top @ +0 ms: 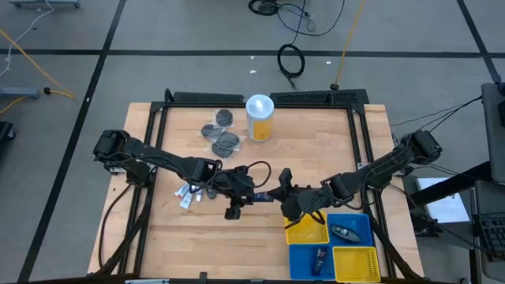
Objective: Pick & Place Travel size toiletries
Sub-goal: Put the shave cream into the bottom blue basket
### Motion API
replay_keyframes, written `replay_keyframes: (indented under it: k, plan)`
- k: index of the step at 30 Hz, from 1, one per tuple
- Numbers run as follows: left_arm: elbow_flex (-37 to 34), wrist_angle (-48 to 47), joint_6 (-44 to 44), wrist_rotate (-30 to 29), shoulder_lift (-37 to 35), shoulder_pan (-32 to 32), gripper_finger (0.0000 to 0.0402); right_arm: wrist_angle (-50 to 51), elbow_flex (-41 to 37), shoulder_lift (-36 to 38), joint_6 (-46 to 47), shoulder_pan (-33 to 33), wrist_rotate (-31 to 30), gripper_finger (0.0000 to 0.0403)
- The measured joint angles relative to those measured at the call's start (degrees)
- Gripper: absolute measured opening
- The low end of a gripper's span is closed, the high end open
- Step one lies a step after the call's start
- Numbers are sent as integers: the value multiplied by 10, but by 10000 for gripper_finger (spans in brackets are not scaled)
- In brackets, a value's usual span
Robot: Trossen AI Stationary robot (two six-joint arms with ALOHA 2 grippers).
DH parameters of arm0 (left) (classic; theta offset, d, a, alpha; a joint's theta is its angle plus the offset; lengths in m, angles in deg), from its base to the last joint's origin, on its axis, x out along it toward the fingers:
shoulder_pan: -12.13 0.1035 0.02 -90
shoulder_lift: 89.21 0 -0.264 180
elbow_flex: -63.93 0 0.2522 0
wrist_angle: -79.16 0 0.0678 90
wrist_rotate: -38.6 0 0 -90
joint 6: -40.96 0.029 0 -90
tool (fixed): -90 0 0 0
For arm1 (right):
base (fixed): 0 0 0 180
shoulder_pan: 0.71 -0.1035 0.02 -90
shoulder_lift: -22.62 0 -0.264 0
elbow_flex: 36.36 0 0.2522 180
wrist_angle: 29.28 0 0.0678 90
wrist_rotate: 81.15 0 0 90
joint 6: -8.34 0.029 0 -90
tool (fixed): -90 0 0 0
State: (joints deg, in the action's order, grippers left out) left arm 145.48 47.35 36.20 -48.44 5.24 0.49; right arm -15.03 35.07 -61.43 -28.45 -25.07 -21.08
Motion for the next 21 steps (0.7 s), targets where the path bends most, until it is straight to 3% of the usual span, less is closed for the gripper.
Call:
replay_keyframes:
  k: [5,15,21]
  plan:
    - [0,1,-4,-5,0,1,139,5,0,0,1,0,-1,1]
    - [0,-2,-12,-4,0,5,235,46,0,10,44,0,-3,0]
    - [0,-20,-7,-13,-22,5,258,108,0,47,109,-12,0,0]
